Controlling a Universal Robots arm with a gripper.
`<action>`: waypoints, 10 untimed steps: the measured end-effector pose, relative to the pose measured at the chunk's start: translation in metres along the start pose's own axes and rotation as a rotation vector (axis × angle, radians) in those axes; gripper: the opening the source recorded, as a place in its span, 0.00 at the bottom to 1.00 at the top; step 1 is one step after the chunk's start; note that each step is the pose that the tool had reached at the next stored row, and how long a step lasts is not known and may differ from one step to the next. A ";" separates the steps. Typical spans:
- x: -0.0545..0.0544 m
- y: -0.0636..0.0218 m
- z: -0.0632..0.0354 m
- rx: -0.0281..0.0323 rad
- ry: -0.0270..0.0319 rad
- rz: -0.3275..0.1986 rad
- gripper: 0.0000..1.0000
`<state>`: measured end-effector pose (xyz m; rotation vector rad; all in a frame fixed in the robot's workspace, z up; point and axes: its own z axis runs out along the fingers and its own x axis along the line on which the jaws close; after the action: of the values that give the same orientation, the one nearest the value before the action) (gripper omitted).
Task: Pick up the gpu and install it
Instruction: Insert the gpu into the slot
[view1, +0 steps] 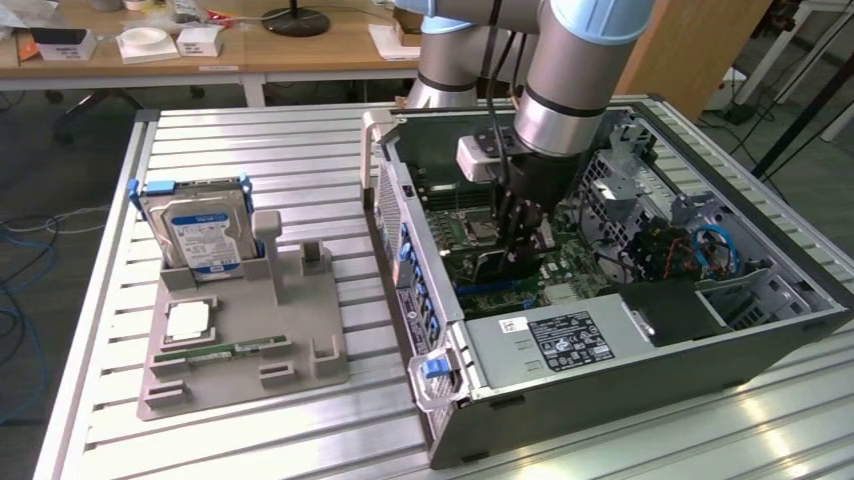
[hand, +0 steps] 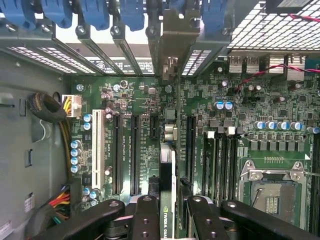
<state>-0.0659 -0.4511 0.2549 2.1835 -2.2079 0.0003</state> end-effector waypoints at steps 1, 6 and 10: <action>0.000 0.0001 0.0003 0.0000 0.0003 0.001 0.26; 0.000 0.0015 0.0023 0.0010 0.0002 0.002 0.26; 0.000 0.0023 0.0048 0.0013 0.0004 0.002 0.26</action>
<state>-0.0683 -0.4512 0.2502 2.1819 -2.2104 0.0022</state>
